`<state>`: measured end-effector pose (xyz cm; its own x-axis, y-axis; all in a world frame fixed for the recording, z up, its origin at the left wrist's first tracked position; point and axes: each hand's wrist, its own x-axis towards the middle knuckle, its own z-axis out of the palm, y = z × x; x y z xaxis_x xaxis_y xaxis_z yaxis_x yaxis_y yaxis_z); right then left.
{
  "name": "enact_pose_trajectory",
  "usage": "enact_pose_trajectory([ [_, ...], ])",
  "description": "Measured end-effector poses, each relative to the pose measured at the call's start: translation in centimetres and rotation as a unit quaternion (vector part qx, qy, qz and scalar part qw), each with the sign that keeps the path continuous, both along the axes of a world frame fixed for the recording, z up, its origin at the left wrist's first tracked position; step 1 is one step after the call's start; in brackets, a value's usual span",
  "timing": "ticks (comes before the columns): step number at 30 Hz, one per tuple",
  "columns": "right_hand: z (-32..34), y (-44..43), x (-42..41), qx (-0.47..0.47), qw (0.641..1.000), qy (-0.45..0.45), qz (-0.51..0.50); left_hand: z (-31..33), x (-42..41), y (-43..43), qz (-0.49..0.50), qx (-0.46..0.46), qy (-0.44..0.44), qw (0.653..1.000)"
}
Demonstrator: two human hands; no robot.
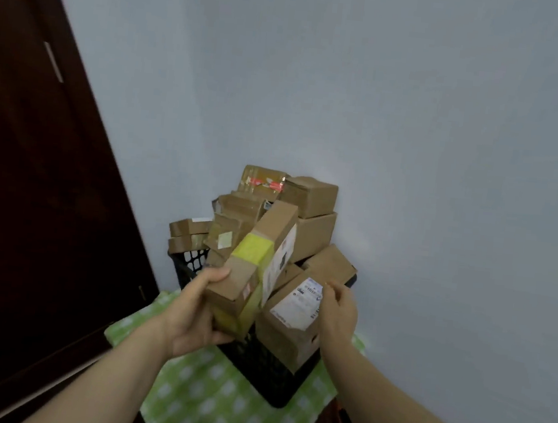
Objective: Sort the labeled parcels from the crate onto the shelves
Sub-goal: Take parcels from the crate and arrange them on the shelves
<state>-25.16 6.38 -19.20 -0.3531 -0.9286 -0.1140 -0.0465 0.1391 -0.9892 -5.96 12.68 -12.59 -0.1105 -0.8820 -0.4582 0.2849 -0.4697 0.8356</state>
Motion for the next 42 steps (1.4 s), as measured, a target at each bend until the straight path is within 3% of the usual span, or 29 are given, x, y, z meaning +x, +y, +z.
enact_pose_trajectory([
  [3,2.5,1.1,2.9,0.049,0.976,-0.159,0.140,1.1,1.5,2.1,0.005,-0.018,0.062,0.998],
  [6,4.5,3.1,6.7,0.120,0.897,-0.311,0.290,1.6,3.2,4.5,0.003,-0.041,0.101,0.994],
  [9,5.1,4.5,10.0,0.113,0.854,-0.392,0.324,2.4,6.1,6.8,0.051,-0.048,0.095,0.993],
  [13,5.9,6.0,13.1,0.107,0.865,-0.372,0.319,3.9,10.5,9.7,0.151,-0.065,-0.003,0.986],
  [19,7.2,9.1,18.2,0.126,0.845,-0.357,0.377,4.3,13.8,14.6,0.257,-0.089,-0.114,0.956],
  [27,11.2,11.1,22.7,0.080,0.801,-0.307,0.508,7.9,19.0,19.7,0.314,-0.124,-0.138,0.931],
  [33,17.1,12.5,27.4,-0.013,0.797,-0.256,0.546,9.8,21.3,21.9,0.361,-0.173,-0.092,0.912],
  [37,19.4,13.0,29.1,-0.001,0.784,-0.231,0.577,12.0,23.0,23.5,0.406,-0.210,-0.112,0.882],
  [40,20.5,12.1,29.3,-0.032,0.838,-0.222,0.497,14.6,24.6,25.2,0.435,-0.226,-0.182,0.852],
  [42,21.3,11.2,28.9,-0.119,0.896,-0.115,0.411,16.8,25.8,26.3,0.432,-0.220,-0.275,0.831],
])
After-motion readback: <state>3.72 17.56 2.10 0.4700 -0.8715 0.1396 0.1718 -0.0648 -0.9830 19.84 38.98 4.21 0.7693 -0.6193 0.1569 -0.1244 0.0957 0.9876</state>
